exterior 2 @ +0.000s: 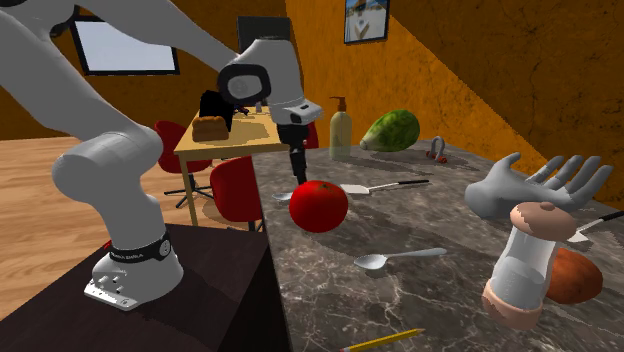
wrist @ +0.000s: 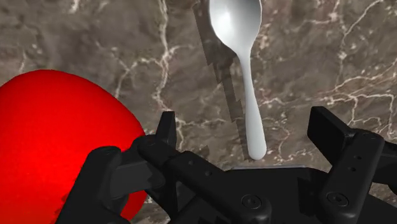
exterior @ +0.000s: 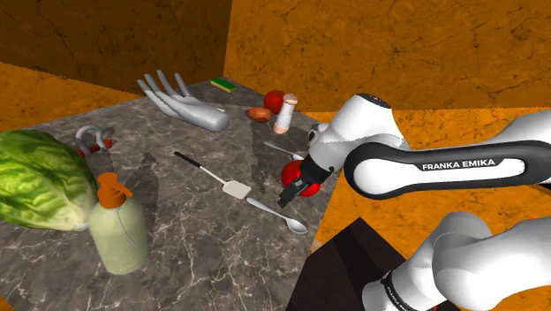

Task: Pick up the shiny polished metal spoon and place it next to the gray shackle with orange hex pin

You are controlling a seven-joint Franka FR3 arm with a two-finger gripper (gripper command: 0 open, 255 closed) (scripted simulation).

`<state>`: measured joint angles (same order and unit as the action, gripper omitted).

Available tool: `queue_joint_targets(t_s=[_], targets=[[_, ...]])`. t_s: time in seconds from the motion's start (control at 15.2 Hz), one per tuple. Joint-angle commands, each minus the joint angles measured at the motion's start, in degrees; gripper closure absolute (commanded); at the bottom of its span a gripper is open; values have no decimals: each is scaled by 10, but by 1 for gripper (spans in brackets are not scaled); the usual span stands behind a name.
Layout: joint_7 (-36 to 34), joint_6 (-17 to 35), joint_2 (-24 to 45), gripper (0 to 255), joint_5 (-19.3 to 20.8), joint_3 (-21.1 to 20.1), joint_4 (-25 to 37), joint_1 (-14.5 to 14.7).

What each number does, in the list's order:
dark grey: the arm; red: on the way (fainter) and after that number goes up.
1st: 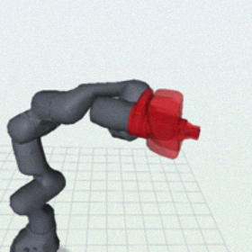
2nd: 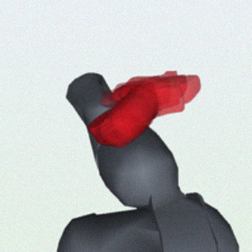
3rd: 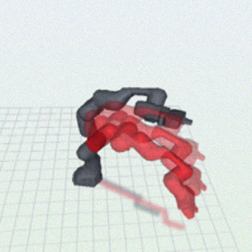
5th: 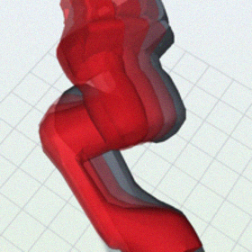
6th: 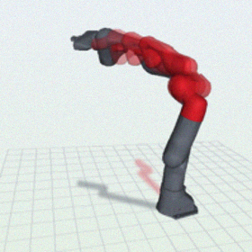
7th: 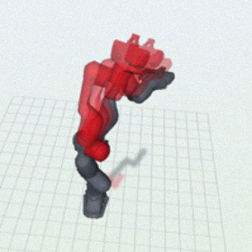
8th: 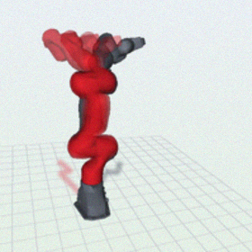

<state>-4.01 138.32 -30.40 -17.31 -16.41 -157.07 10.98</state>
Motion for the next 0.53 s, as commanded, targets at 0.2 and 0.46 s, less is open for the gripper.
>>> queue_joint_targets(t_s=[0.2, 0.46], targets=[[-1, 95, 67, 0, -15, -24, -1, 14], [-1, 136, 105, 0, -16, -32, -4, 12]])
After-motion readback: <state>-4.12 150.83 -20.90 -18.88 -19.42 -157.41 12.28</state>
